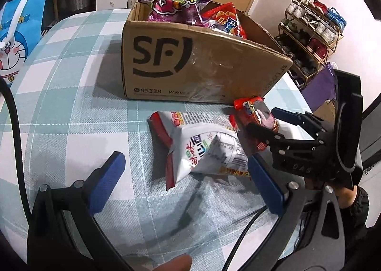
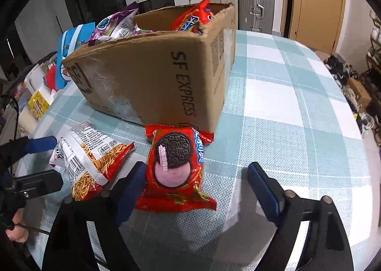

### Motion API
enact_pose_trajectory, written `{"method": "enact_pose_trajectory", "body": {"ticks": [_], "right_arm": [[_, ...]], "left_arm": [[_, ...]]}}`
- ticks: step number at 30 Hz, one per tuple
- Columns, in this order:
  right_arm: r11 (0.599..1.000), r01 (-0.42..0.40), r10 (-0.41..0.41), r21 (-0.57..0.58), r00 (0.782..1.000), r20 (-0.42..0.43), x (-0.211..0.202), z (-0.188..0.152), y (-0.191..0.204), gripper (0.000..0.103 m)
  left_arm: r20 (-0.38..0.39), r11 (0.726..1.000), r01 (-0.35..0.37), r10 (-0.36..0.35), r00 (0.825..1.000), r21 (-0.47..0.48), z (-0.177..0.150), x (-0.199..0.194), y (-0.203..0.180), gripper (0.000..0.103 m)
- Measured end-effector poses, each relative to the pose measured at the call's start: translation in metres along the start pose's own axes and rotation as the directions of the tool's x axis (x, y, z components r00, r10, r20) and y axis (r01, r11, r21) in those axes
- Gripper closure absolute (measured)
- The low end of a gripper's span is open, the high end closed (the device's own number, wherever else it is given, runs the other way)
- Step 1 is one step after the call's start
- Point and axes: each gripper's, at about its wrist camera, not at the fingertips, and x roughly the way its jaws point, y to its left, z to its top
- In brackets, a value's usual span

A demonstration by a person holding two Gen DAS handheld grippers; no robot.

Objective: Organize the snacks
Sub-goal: 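Grasp the white noodle snack bag with left tool while right tool grasps red Oreo pack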

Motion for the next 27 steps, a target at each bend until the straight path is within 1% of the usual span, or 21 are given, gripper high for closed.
{"method": "enact_pose_trajectory", "body": {"ticks": [2,4,6,7,9,13,18,22,27], "right_arm": [[1.0,-0.005,0.005,-0.009,1.0,0.002,0.0,0.0,0.002,0.026],[1.0,-0.013,0.013,-0.02,1.0,0.006,-0.002,-0.001,0.004,0.039],[1.0,-0.014,0.014,-0.028,1.0,0.007,-0.004,-0.003,0.006,0.045],[0.999,-0.024,0.024,-0.026,1.0,0.009,-0.006,-0.004,0.006,0.05],[0.999,-0.051,0.052,-0.015,0.999,0.015,-0.007,-0.005,0.004,0.056],[0.996,-0.09,0.089,0.009,0.995,0.044,-0.015,-0.008,-0.002,0.058],[0.995,-0.094,0.092,0.033,0.994,0.06,-0.025,-0.014,-0.007,0.058],[0.994,-0.102,0.099,0.045,0.993,0.071,-0.034,-0.021,-0.008,0.058],[0.992,-0.107,0.101,0.063,0.991,0.082,-0.041,-0.026,-0.013,0.058]], "left_arm": [[-0.002,1.0,-0.004,0.004,1.0,-0.001,0.001,0.0,0.0,0.001],[-0.002,1.0,-0.001,0.001,1.0,-0.001,0.001,0.0,0.0,0.001],[-0.004,1.0,0.002,-0.002,1.0,0.0,0.002,0.0,0.0,0.001],[-0.007,1.0,0.002,-0.002,1.0,0.001,0.002,0.001,-0.001,0.001],[-0.01,1.0,0.002,-0.002,1.0,0.004,0.002,0.002,-0.002,0.001],[-0.006,1.0,-0.008,0.008,1.0,-0.01,0.003,0.004,-0.002,0.001],[-0.002,1.0,0.006,-0.006,1.0,-0.02,0.005,0.007,-0.003,0.001],[-0.026,1.0,0.014,-0.014,1.0,-0.026,0.007,0.017,-0.006,0.001],[-0.052,1.0,-0.008,0.008,0.999,-0.008,0.008,0.031,-0.014,0.001]]}}
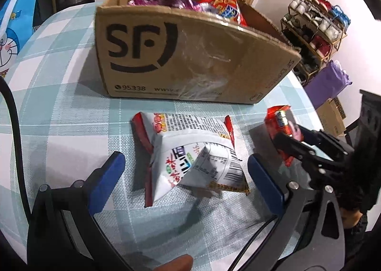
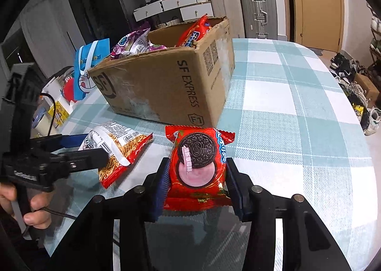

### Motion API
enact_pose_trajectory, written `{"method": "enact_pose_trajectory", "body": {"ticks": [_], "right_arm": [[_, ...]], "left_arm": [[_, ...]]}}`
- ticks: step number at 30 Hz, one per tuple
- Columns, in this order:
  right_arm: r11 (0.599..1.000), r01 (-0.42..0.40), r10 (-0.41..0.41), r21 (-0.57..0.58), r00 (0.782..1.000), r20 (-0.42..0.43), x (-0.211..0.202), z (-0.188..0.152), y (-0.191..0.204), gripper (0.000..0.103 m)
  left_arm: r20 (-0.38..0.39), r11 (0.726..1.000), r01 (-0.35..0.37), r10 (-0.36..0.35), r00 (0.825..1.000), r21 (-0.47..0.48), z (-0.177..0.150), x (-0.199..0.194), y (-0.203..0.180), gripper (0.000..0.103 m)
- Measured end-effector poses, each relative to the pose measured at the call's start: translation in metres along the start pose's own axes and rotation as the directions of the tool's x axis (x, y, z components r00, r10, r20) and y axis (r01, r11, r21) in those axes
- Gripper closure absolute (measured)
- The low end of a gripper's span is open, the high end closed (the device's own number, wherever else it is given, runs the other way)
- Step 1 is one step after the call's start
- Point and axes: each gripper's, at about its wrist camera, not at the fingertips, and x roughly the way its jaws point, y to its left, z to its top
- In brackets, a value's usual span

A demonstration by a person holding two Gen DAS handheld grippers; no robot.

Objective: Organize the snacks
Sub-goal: 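Grasp the white noodle snack bag with left tool while right tool grasps red Oreo pack, then carry the white snack bag and red Oreo pack over the box and lower them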

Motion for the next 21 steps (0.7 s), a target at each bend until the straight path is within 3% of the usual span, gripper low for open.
{"method": "enact_pose_trajectory", "body": {"ticks": [7,10,11,15,21], "right_arm": [[1.0,-0.002,0.002,0.008,1.0,0.009,-0.007,-0.002,-0.001,0.058],[1.0,-0.001,0.001,0.008,1.0,0.012,-0.009,-0.003,-0.001,0.058],[1.0,-0.001,0.0,0.008,1.0,0.012,-0.009,-0.003,-0.001,0.058],[1.0,0.0,0.0,0.008,1.0,0.018,-0.011,-0.003,0.0,0.058],[1.0,-0.001,0.001,0.004,1.0,0.026,-0.015,-0.003,0.002,0.058]], "left_arm": [[-0.018,0.999,-0.009,0.01,1.0,0.037,0.003,0.012,-0.011,0.012],[-0.012,0.999,-0.006,0.006,1.0,0.05,0.005,0.013,-0.015,0.028],[-0.008,0.999,-0.006,0.006,1.0,0.053,0.005,0.013,-0.016,0.038],[0.012,0.997,0.011,-0.012,1.0,0.07,0.001,0.009,-0.02,0.045],[0.027,0.996,0.023,-0.025,0.999,0.08,-0.011,-0.001,-0.022,0.046]]}}
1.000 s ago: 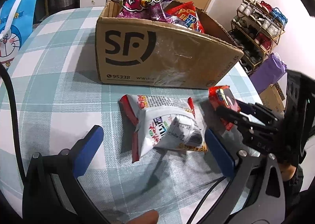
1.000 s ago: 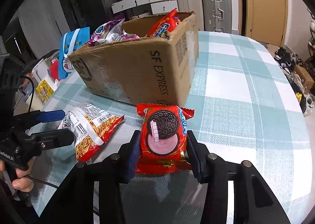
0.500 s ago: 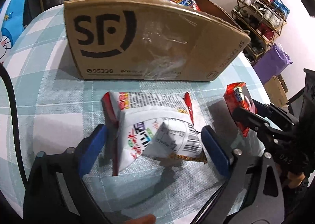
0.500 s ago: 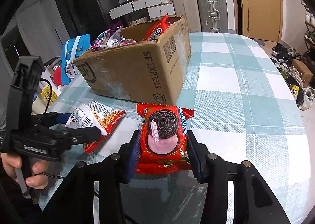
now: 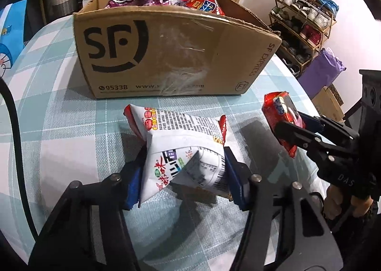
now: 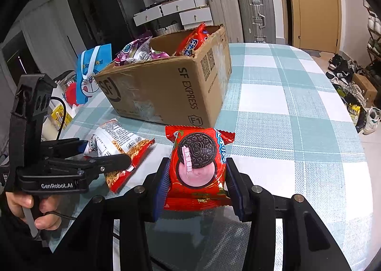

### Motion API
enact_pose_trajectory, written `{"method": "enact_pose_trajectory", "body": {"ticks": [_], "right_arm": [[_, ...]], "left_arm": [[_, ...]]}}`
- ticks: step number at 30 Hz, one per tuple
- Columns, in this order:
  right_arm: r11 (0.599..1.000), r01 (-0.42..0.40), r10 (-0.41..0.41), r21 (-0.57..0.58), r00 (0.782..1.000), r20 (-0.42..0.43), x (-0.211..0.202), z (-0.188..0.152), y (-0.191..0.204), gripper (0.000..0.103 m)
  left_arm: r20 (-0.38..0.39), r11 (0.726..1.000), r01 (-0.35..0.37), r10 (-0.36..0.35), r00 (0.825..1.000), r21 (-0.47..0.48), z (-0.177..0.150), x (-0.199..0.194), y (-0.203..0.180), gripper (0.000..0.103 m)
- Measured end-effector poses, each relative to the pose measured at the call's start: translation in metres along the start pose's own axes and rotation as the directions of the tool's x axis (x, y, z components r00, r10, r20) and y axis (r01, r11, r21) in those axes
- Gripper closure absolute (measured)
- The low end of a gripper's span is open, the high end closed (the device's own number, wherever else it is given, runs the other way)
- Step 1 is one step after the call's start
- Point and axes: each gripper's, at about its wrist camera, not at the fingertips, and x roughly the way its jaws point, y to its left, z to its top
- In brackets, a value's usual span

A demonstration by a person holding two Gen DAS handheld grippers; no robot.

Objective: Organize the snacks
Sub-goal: 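Carry the white snack bag and red Oreo pack over the box and lower them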

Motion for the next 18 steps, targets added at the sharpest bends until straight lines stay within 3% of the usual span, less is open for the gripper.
{"method": "enact_pose_trajectory", "body": {"ticks": [18], "right_arm": [[0.999,-0.026,0.028,-0.031,0.997,0.075,-0.035,0.003,0.024,0.058]], "left_arm": [[0.136,0.999,-0.039,0.042,0.99,-0.025,-0.007,-0.069,0.011,0.046]]}}
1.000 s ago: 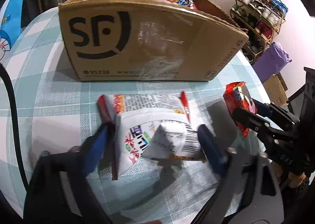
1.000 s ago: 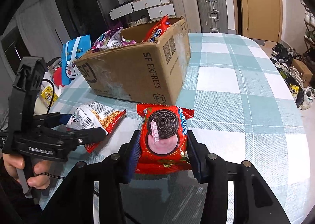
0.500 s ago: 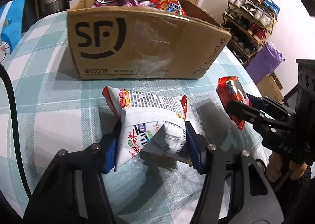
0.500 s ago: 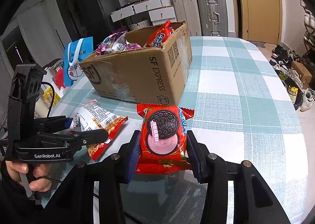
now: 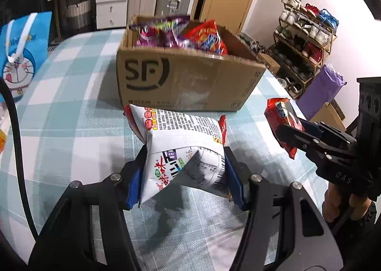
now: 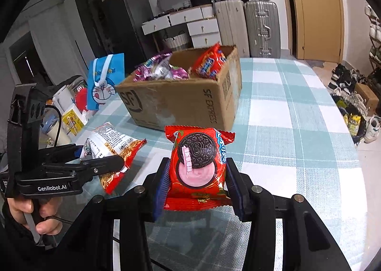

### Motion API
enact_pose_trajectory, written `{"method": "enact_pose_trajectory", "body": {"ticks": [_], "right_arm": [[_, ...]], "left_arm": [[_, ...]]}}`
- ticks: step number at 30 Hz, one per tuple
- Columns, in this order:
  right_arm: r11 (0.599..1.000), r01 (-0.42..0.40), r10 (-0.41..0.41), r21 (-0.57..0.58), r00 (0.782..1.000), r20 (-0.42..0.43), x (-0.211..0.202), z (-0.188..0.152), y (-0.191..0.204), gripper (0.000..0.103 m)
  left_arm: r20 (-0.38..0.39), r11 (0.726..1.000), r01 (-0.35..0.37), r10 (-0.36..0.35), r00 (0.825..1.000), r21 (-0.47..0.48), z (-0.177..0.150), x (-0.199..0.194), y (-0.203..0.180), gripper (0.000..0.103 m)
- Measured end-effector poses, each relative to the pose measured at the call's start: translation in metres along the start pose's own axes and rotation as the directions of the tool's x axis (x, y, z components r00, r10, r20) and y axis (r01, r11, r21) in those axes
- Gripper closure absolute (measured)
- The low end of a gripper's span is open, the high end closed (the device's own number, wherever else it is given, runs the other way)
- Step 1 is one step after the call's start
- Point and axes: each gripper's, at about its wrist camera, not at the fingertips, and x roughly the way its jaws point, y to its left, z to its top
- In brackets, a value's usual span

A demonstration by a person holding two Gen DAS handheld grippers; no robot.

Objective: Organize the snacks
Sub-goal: 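Carry the white snack bag and red Oreo pack over the box and lower them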

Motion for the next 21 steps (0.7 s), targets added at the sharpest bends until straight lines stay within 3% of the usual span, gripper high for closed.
{"method": "enact_pose_trajectory", "body": {"ticks": [21], "right_arm": [[0.998,0.0,0.009,-0.065,0.99,0.139,-0.042,0.048,0.023,0.058]], "left_arm": [[0.145,1.0,-0.008,0.004,0.989,0.025,0.037,-0.074,-0.013,0.046]]}}
